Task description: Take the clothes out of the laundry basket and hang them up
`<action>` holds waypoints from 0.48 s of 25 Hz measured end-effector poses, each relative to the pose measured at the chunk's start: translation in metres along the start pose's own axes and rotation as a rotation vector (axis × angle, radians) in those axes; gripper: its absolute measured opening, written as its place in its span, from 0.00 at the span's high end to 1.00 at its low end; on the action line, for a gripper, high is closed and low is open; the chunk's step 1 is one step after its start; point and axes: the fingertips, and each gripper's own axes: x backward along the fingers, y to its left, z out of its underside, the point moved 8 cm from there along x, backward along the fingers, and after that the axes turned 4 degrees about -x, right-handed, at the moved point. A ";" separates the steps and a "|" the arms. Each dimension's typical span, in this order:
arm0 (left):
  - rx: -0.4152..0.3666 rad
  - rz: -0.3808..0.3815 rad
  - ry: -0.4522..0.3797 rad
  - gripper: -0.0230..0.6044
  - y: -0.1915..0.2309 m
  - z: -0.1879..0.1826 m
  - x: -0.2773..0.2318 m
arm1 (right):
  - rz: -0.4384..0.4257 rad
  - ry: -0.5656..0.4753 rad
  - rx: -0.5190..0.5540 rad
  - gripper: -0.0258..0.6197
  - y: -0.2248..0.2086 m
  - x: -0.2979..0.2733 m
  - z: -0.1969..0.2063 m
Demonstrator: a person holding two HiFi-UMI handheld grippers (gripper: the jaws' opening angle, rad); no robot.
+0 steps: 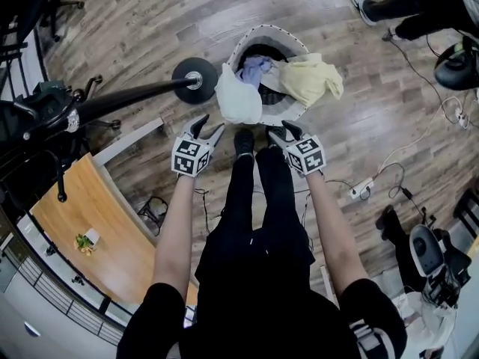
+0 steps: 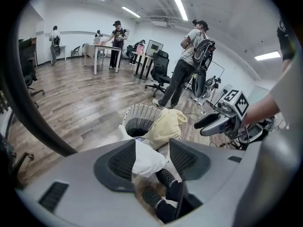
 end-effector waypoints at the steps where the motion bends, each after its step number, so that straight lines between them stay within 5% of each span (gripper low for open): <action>1: 0.001 0.000 -0.002 0.59 0.003 0.003 -0.004 | 0.005 -0.001 -0.010 0.60 -0.004 -0.004 0.004; 12: 0.023 0.010 0.018 0.59 0.028 0.040 -0.061 | 0.006 0.024 -0.080 0.61 -0.030 -0.078 0.038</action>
